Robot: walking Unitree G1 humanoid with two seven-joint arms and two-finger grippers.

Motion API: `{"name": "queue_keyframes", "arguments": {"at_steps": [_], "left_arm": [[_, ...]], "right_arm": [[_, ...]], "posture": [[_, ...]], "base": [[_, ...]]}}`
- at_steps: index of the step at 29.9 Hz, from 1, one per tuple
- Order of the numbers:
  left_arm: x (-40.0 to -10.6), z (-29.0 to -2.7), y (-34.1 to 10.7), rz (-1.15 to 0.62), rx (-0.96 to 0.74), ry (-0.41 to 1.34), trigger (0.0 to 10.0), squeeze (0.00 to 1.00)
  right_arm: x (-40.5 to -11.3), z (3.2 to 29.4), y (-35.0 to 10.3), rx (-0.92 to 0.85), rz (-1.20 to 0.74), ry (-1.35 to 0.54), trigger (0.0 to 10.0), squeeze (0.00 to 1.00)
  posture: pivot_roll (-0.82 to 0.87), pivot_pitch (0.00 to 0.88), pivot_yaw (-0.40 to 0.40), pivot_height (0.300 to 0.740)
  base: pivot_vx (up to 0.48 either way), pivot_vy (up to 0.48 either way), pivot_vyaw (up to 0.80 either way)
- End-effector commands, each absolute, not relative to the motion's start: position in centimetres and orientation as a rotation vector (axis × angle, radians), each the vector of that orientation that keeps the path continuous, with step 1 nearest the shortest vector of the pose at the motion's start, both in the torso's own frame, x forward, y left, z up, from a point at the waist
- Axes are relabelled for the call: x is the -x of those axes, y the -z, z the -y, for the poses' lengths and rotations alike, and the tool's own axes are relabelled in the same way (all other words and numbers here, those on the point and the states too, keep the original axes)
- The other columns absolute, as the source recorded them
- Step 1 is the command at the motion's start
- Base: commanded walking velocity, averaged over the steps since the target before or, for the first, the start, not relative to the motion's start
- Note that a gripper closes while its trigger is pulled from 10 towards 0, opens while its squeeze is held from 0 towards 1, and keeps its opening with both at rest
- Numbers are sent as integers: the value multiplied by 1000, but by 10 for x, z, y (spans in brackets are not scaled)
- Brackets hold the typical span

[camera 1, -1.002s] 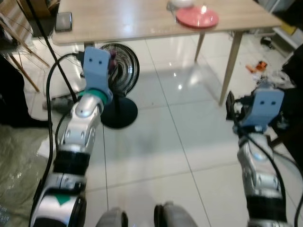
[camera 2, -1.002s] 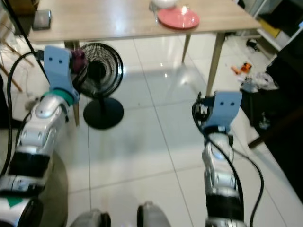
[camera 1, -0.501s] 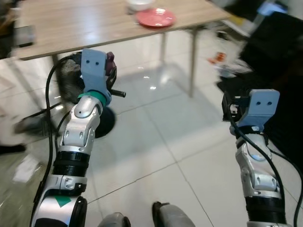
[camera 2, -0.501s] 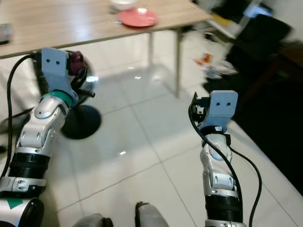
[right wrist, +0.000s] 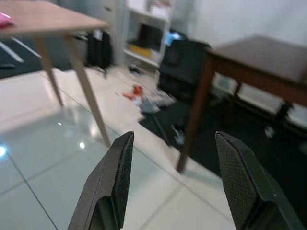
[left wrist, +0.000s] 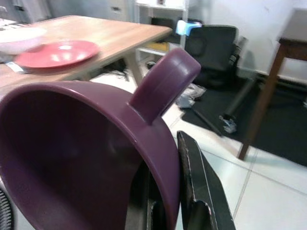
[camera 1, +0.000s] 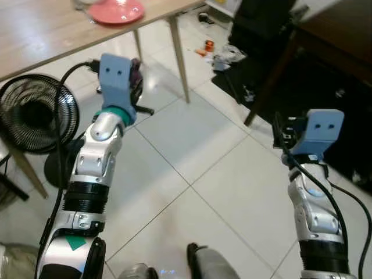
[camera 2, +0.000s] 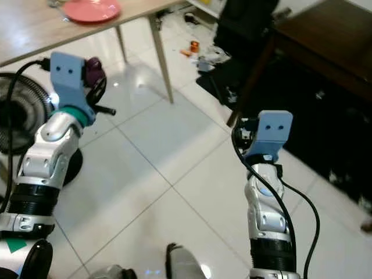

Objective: Setting the table

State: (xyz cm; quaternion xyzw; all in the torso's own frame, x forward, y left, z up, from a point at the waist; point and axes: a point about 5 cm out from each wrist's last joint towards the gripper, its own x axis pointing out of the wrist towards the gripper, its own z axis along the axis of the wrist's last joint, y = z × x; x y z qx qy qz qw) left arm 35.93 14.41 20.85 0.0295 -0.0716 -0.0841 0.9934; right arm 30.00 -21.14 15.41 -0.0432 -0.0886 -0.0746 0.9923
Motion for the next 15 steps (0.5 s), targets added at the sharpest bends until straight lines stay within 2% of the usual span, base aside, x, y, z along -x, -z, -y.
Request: {"name": "queue_keyframes", "arguments": {"at_steps": [1,15], "left_arm": [[-359,-140,-211,158,-77,180,10000,0],[-361,-139,-218,198,-153,173,10000,0]], "right_arm": [[-298,216,-151,80,158,176,10000,0],[-299,218,-155,74,169,192,10000,0]], "posture": [[-26,24,52,740],[-26,25,55,740]], "base": [[0,0,-800],[0,0,-800]]}}
